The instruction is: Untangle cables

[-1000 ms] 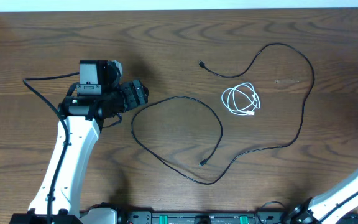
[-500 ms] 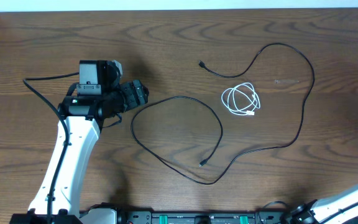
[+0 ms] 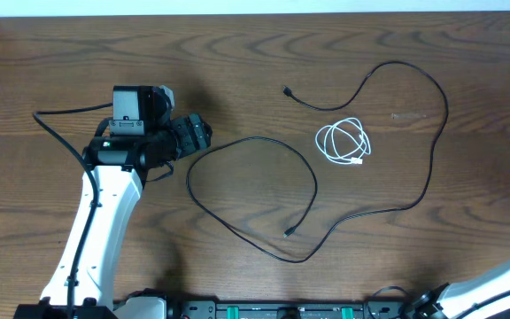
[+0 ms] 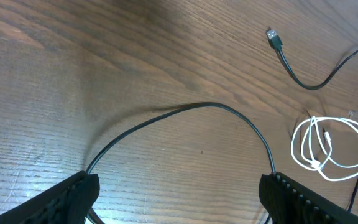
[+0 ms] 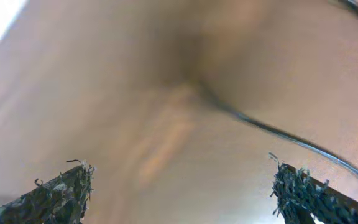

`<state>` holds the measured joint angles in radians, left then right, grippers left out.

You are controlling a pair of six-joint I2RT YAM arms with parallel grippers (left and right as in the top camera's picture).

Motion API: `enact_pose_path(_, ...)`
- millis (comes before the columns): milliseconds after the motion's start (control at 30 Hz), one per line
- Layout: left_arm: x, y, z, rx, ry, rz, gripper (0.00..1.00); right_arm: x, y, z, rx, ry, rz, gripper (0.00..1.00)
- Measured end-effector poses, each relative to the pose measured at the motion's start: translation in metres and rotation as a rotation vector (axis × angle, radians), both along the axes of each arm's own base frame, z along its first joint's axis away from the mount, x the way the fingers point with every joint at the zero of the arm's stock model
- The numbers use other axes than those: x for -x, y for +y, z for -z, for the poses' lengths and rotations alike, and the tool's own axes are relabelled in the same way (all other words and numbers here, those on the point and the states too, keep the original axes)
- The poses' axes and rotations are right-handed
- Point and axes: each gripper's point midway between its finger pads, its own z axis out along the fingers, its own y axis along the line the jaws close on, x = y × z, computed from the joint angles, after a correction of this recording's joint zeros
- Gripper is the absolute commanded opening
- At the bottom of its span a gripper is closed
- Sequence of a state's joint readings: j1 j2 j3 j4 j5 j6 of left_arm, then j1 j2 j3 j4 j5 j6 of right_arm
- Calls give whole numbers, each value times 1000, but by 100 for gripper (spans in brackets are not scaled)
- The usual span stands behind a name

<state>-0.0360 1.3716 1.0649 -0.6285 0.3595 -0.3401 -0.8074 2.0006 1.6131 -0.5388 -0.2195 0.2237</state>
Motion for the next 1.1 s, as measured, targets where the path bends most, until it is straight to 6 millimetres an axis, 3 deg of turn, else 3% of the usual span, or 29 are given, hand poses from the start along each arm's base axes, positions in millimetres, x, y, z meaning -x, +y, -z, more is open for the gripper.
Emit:
enact_pose_path(133,0,0,0,0,0,0,87,-41,60,-37,40,-71,-219,99)
enact_pose_path(233,0,0,0,0,0,0,87,-67,117,-49,37,-97,-385,99)
enact_pose_path(333,0,0,0,0,0,0,87,-85,182,-42,-7,-73,-541,99)
enact_pose_path(467,0,0,0,0,0,0,87,-94,261,-34,-51,-30,-719,99)
enact_pose_path(633,0,0,0,0,0,0,87,-83,347,-23,-73,51,-947,99)
enact_pose_path(800,0,0,0,0,0,0,87,-59,412,-13,-90,138,-1121,99)
enact_pose_path(967,0,0,0,0,0,0,87,-31,455,-1,-88,244,-1233,99)
enact_pose_path(1100,0,0,0,0,0,0,87,-11,472,18,-62,330,-1275,99)
